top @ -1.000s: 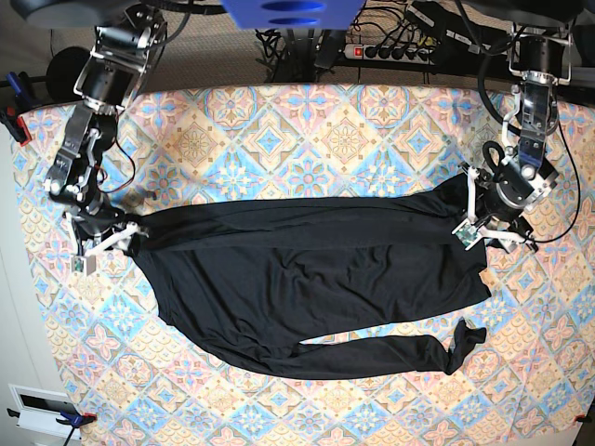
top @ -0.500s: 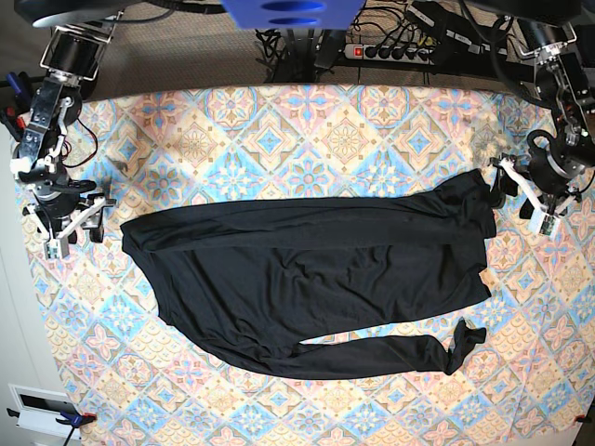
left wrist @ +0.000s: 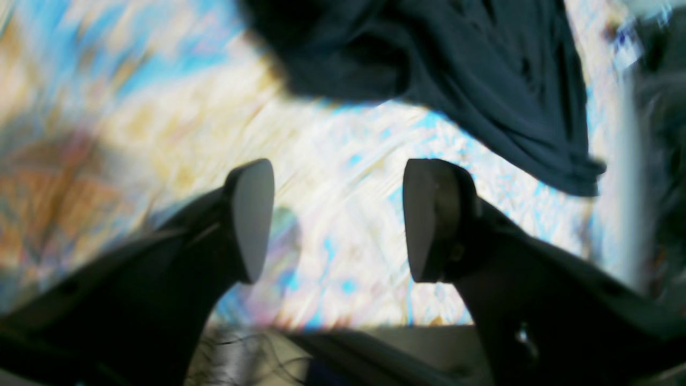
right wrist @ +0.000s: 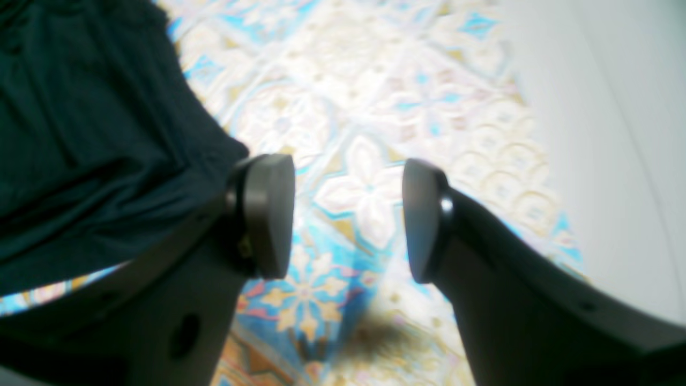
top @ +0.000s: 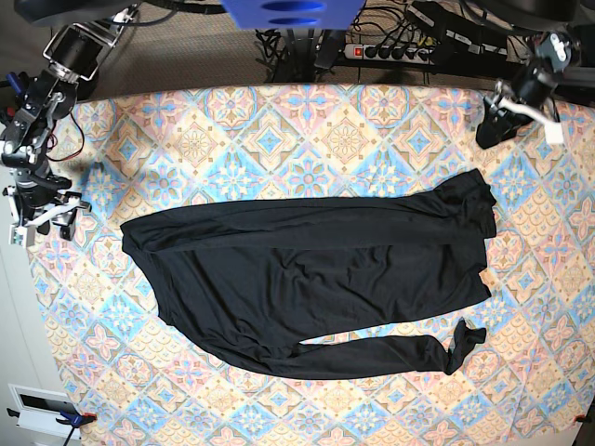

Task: Layout the t-shirt on the table in an organized manner, then fold the t-shirt properly
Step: 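Open both grippers and raise them away from the shirt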

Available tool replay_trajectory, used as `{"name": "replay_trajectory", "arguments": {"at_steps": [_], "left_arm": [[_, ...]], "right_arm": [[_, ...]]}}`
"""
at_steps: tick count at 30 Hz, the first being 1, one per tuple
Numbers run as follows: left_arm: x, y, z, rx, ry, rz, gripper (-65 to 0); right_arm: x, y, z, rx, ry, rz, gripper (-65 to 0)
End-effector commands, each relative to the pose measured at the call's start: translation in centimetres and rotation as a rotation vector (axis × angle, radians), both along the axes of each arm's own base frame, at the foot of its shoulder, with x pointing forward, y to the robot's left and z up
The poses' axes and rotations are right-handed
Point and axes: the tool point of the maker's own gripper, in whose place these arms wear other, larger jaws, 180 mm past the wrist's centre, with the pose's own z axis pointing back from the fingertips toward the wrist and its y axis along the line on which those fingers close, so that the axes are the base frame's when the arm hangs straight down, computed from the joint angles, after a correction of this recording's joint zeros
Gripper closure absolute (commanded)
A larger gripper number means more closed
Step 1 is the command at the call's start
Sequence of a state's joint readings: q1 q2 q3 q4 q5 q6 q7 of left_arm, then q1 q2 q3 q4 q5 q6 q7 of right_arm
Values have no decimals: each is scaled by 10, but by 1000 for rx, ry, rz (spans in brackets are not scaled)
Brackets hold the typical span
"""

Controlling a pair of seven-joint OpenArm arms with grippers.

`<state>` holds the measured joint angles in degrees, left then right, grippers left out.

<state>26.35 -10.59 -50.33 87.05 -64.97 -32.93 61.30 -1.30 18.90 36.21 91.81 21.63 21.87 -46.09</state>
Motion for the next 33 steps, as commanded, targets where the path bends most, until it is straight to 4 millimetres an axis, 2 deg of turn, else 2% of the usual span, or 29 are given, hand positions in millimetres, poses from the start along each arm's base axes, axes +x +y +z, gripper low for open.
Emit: {"name": "replay_trajectory", "arguments": {"at_steps": [1,6,8,11,14,17,21,24,27,29,33], "left_arm": [[-2,3,-2,-25,-8,18,-373],[-25,24,-25,-93,41,149,-373],[-28,30,-25,-92,39,173,-373],[-30,39,-20,-80,28,198,-373],[-27,51,-9,-52,-2,228,-373],[-29,68,17,29,-31,236,-373],[-35,82,43,20,-23,316,-373],[-29,83,53,-26,-54,377,-373],[-12,82,51,-58,-75,397,-373],[1,79,41,-112,-84,415,-373],[34,73,12,-253,-65,462,-373]], "right_arm": [[6,-4,14,-14,-46,4,-308],[7,9,-7,93,-12,23,-308],[8,14,-14,168,-23,21,-308],[6,14,-20,190,-14,16,-307],[6,14,-21,192,-11,15,-307],[6,14,-21,192,-10,15,-307],[6,14,-21,191,-9,15,-307],[6,14,-21,191,-9,15,-307],[6,14,-21,191,-9,15,-307],[6,16,-21,191,-7,19,-307],[11,35,-29,193,22,74,-307]]}}
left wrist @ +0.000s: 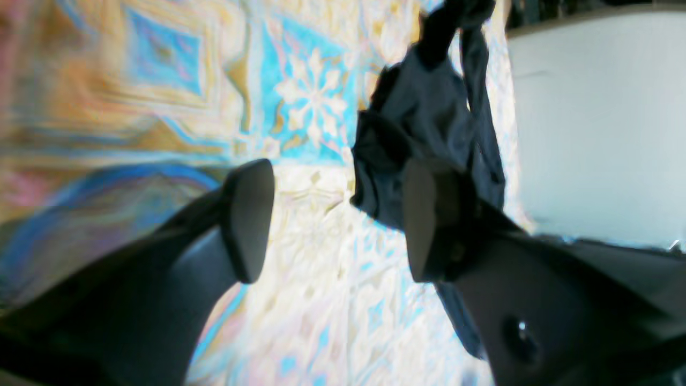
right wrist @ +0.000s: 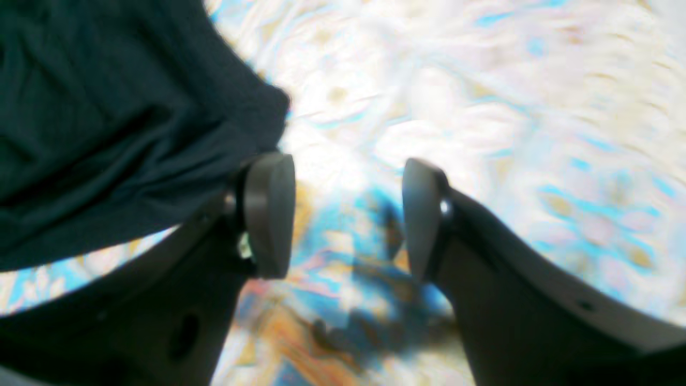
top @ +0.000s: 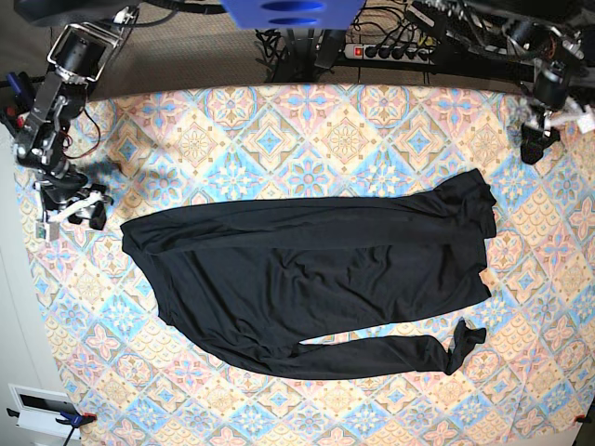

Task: Layout the t-shirt on the table in an organized manner, then fold the t-shirt properly
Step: 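Open both grippers and raise them away from the shirt, then lower the left gripper onto the shirt's shoulder corner and grasp it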

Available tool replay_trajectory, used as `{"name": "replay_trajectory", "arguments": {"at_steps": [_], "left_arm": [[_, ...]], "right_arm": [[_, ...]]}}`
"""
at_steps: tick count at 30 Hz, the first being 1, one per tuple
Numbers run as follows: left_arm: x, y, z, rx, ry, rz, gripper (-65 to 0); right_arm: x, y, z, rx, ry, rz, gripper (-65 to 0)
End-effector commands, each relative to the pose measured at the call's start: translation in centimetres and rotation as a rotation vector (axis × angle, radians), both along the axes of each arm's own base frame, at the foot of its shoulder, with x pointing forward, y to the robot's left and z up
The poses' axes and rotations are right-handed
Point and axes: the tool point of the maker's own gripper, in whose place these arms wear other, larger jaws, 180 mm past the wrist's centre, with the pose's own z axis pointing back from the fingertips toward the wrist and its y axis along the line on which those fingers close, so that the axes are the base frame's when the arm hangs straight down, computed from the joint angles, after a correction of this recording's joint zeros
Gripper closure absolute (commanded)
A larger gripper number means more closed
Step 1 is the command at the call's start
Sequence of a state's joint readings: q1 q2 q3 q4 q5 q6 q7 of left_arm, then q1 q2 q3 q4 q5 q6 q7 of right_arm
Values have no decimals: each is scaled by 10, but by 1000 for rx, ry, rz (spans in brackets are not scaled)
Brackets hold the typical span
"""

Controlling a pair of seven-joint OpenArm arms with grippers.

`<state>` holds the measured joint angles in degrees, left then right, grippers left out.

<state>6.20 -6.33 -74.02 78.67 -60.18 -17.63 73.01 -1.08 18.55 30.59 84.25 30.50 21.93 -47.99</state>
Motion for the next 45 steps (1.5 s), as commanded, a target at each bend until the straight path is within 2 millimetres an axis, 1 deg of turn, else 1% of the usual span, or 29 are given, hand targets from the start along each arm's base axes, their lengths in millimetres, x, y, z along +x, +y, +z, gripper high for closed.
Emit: {"name": "replay_trajectory", "arguments": {"at_steps": [1,3,5,11,17,20,22,24,28,30,36,39,41,43,45], "left_arm": [[11,7,7,3,-33,15,-373],[23,5,1,-37,-29,30,-373],[33,3,-1,-38,-16,25,-373],[53,3,1,-24,-4,23,-373],[75,2,5,-75,10,54,-373],[89,-9,7,-61,19,-3,-373],[100,-26,6,-72,15,-46,-373],[108,-36,4,-75,10,-63,-374],[123,-63,2,-73,9,-129,-377],[126,-73,-1,-100,20,-135,-377],[125,-73,-4,-138,44,-109,-378],[122,-70,-5,-133,50,-109,-378],[115,-69,-10,-135,67,-108,-378],[111,-62,-9,-120,73,-106,-378],[110,-58,-8,-114,75,-104,-378]], "right_arm": [[10,-6,18,-21,-55,1,-307],[10,-4,17,-20,-53,9,-307],[11,-2,16,-20,-51,13,-307],[11,-2,16,-20,-51,13,-307],[10,-2,16,-20,-51,12,-307],[10,-2,16,-20,-51,12,-307],[10,-2,16,-20,-51,12,-307],[11,-2,17,-20,-52,11,-307],[11,-2,17,-20,-52,11,-307],[11,-2,17,-20,-52,11,-307],[11,-2,17,-20,-52,11,-307],[11,-2,17,-20,-52,11,-307],[11,-2,17,-20,-52,11,-307],[11,-2,17,-20,-52,11,-307],[11,-2,17,-20,-52,11,-307]]}}
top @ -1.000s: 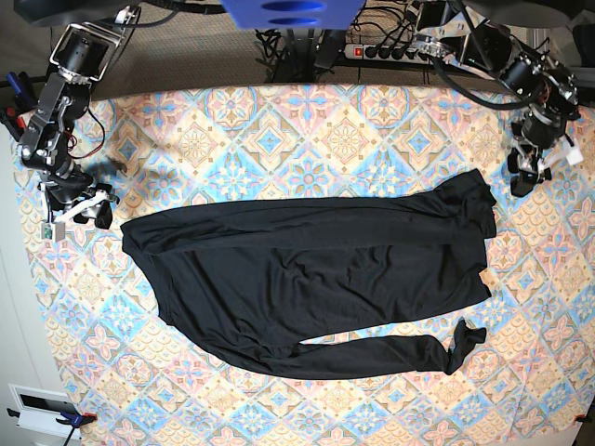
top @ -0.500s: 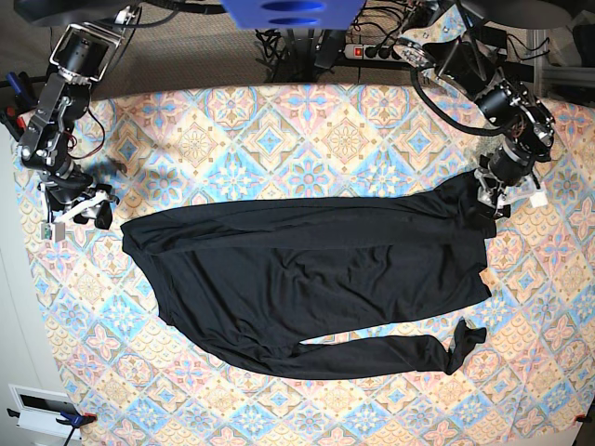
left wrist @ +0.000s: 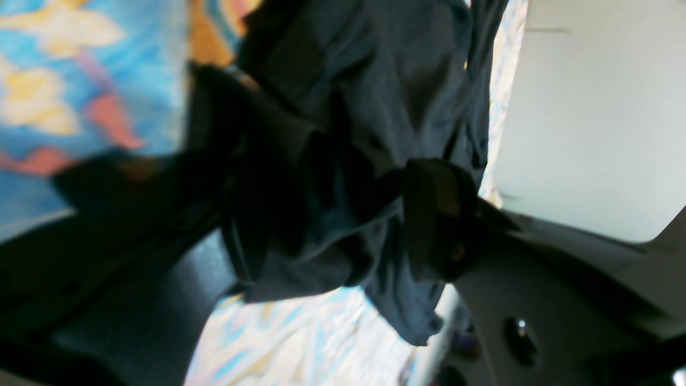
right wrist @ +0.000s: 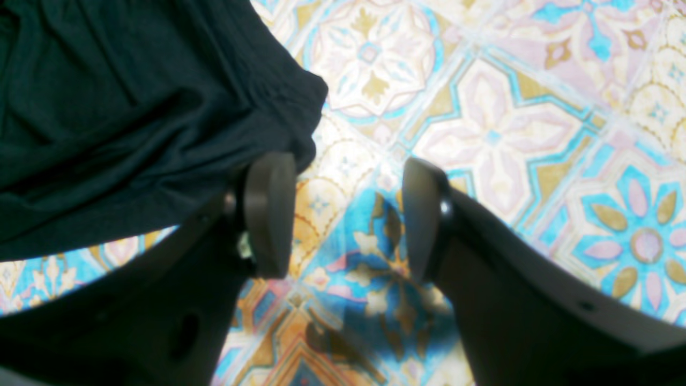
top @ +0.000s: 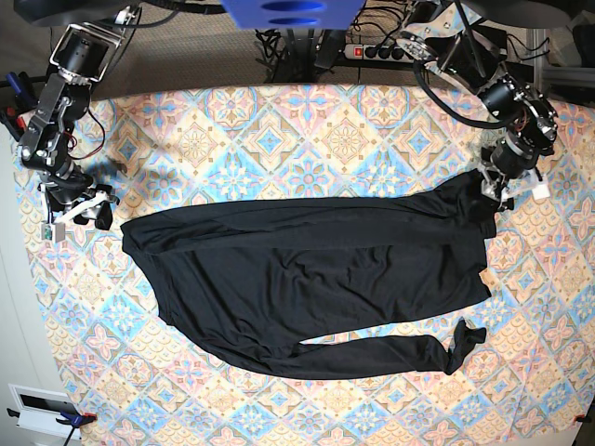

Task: Layout the t-shirt on the table in an organized manner, then fold the t-shirt properly
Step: 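Lower the left gripper onto the shirt's shoulder corner and grasp it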

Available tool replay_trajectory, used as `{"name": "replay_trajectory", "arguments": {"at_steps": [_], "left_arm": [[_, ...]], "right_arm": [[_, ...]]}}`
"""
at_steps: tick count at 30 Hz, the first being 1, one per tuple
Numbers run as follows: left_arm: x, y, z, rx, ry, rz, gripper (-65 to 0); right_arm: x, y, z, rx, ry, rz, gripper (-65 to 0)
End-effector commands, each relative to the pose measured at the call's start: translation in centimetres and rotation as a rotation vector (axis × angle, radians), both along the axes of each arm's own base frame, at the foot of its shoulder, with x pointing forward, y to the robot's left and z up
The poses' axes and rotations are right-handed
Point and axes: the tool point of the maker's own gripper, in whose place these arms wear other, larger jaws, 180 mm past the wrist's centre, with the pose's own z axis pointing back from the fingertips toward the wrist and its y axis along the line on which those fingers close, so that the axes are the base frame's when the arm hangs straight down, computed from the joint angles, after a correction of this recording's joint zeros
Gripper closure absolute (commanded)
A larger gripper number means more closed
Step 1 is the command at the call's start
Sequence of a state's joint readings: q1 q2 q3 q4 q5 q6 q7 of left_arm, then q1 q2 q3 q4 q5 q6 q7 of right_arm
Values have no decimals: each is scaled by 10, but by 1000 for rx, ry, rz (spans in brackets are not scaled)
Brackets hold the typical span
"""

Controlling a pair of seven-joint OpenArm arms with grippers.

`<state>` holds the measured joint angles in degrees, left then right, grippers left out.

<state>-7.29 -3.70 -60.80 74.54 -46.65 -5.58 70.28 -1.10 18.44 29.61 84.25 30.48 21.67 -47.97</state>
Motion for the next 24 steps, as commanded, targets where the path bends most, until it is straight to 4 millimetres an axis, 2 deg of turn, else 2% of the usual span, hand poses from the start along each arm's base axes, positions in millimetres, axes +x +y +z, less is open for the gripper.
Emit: {"name": "replay_trajectory", "arguments": {"at_steps": [1,14,20,24], "left_arm": [[7,8,10,29,-26,7,-378],[-8,9,2,30,21,-21,-378],[-3,12,-4,37,11,39,-378],[12,5,-9,-2,11,14,-375]], "right_arm": [[10,-8,19,-22,-59,0,-307],[10,-8,19,-21,-58,-1,-307],[10,-8,19,-21,-58,-1,-308],[10,-7,18,-21,-57,1,-308]]}}
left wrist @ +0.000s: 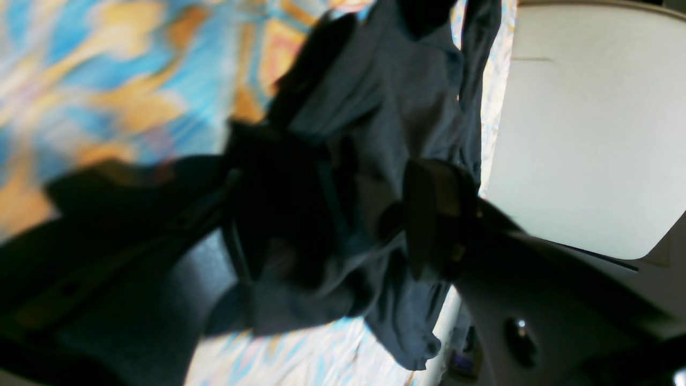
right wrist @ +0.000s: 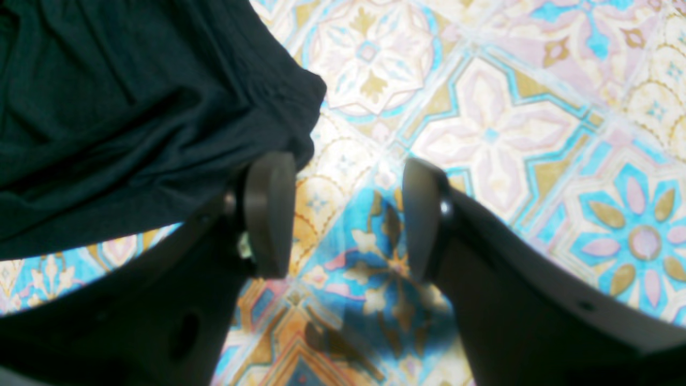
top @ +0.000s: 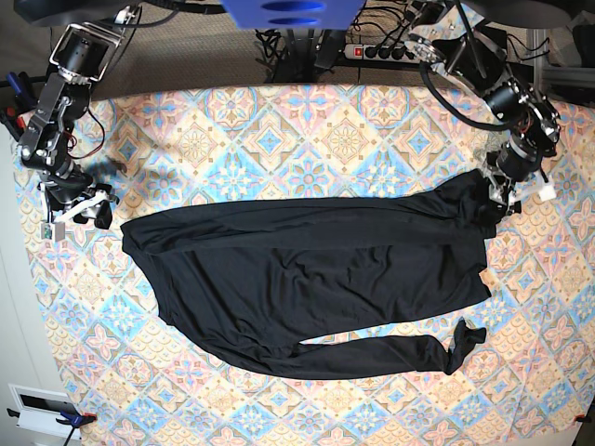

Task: Layout the t-shirt on the table in an organized manner, then fold the t-shirt properly
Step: 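Lower the left gripper onto the shirt's shoulder corner and grasp it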

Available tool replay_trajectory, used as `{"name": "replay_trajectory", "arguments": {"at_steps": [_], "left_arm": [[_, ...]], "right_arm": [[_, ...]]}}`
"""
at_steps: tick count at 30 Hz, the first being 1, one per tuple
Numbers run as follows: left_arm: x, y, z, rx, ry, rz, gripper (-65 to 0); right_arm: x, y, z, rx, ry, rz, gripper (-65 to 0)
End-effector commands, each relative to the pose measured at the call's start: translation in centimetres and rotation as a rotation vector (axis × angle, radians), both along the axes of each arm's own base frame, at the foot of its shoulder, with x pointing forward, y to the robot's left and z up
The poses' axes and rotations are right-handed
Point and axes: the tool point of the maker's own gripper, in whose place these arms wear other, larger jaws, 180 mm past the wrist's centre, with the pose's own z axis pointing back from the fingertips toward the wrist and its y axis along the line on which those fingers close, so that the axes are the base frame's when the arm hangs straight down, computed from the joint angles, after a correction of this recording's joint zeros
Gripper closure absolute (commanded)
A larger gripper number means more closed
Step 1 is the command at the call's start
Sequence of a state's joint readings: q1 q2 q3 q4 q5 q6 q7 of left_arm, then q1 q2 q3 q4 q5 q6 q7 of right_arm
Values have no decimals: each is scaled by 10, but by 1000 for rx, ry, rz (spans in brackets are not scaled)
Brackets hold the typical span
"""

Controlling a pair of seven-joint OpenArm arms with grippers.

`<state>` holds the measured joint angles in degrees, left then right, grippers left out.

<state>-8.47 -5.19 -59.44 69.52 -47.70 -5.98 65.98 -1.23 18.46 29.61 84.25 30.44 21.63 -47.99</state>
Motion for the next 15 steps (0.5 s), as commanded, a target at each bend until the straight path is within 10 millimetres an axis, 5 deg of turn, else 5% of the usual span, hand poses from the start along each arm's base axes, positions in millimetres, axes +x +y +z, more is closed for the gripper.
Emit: {"name": "replay_trajectory", "arguments": {"at_steps": [1,8,10,13,15], "left_arm": [[1,0,-1,7,23,-21,-375],[9,0,4,5,7,-25,-339],[8,0,4,5,7,-27,-257],[8,0,4,5,7,-27,-17],[8,0,4,4,9,-28,0]], "right_arm": [[11,-7,19,-20,-61,2,-308],[11,-7,19,-20,-61,2,-308],[11,-7,19,-20,-61,2,-308],[11,-7,19,-18,-62,2,-308],[11,-6,19,-14,-64,2,-308]]}}
